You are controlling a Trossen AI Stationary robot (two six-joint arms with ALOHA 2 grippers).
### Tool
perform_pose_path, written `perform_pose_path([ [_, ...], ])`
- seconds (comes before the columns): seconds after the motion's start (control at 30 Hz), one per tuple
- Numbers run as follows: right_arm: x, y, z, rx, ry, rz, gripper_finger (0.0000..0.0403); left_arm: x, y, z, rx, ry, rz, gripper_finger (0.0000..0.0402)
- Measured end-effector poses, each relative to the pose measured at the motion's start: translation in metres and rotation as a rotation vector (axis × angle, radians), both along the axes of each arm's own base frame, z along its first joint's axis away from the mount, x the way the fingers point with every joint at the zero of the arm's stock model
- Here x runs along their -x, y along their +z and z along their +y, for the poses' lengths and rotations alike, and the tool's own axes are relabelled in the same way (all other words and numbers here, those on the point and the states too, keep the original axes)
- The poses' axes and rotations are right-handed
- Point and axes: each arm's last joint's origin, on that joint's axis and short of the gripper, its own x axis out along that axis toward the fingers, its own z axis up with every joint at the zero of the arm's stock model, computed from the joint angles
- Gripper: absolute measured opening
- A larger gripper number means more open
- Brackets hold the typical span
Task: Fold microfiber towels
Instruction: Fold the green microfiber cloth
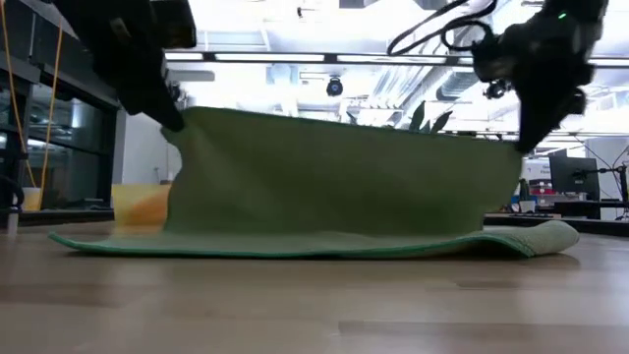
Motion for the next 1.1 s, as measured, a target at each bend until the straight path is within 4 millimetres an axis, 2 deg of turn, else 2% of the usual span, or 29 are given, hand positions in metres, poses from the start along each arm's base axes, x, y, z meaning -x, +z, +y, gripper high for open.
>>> perform_pose_path([
  [0.23, 0.005, 0.001, 0.024, -0.071, -0.018, -0.024, 0.0000, 0.000, -0.005, -0.023, 0.049, -0.029, 0.008, 0.0000],
  [0.47, 0.006, -0.001, 0.038, -0.115, -0.049, -0.061, 0.0000, -0.003, -0.019, -0.042, 0.059, -0.066, 0.067, 0.0000],
  [0.8, -0.002, -0.017, 0.047, -0.089, -0.030, -0.002, 0.0000, -0.012, -0.042, -0.060, 0.048, -0.107, 0.130, 0.0003],
  [1.1, -0.006, -0.024, 0.048, -0.040, 0.026, 0.030, 0.0000, -0.016, -0.049, -0.063, 0.048, -0.113, 0.135, 0.0022],
])
